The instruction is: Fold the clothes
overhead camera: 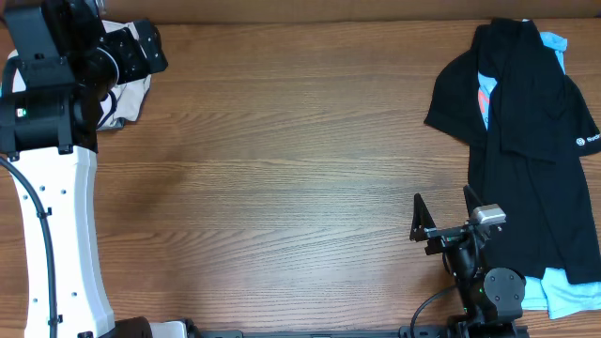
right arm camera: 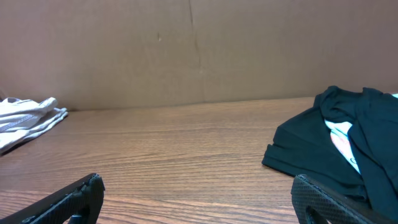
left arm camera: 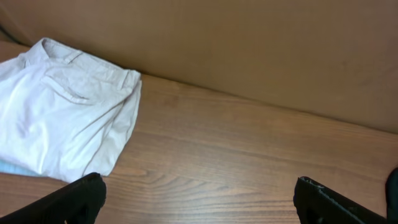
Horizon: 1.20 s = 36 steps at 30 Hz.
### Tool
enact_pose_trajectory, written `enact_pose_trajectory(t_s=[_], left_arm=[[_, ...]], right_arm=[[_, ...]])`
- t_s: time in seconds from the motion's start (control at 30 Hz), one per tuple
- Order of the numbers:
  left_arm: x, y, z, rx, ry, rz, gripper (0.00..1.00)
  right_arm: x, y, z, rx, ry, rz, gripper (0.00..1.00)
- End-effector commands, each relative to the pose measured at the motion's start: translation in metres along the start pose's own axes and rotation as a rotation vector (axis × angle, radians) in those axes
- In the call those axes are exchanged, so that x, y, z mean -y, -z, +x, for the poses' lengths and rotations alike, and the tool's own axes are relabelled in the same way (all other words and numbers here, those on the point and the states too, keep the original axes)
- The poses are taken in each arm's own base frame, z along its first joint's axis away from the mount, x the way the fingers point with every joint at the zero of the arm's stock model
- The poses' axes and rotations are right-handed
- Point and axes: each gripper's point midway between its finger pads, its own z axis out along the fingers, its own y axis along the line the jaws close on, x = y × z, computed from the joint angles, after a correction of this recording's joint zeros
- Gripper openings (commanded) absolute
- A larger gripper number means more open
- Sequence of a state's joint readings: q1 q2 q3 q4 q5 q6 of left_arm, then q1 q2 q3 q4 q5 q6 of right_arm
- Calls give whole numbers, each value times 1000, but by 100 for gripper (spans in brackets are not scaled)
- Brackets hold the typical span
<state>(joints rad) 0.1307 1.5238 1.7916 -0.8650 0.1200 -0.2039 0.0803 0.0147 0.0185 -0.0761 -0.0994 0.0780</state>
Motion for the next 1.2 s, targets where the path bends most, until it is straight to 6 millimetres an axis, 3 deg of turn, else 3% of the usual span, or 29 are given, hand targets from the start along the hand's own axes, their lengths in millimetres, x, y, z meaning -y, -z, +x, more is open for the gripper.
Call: enact_pose_trajectory(t_s=[0.0,0.17,0.4,0.5,0.63,0.77,1.0,1.17], left_arm=[[3,26,3,33,1,11,100],[2,57,30,44,0,13,100],[-15,77,121,-35,10,-3,100],[-37,87,176,-88,-24,-83,100],[-55,92,208,-49,-36,-142,100],[-49,80,221,80,-48,-73,100],[-16,66,226,421,-71,144,100],[-17,60,238,562,10,211,100]], right_arm=[[1,0,2,4,0,3,100],[0,0,2,4,0,3,100],[0,0,2,4,0,3,100],[0,0,2,4,1,3,100],[0,0,2,4,0,3,100],[1,0,2,4,0,3,100],[0,0,2,4,0,3,100],[0,0,2,4,0,3,100]])
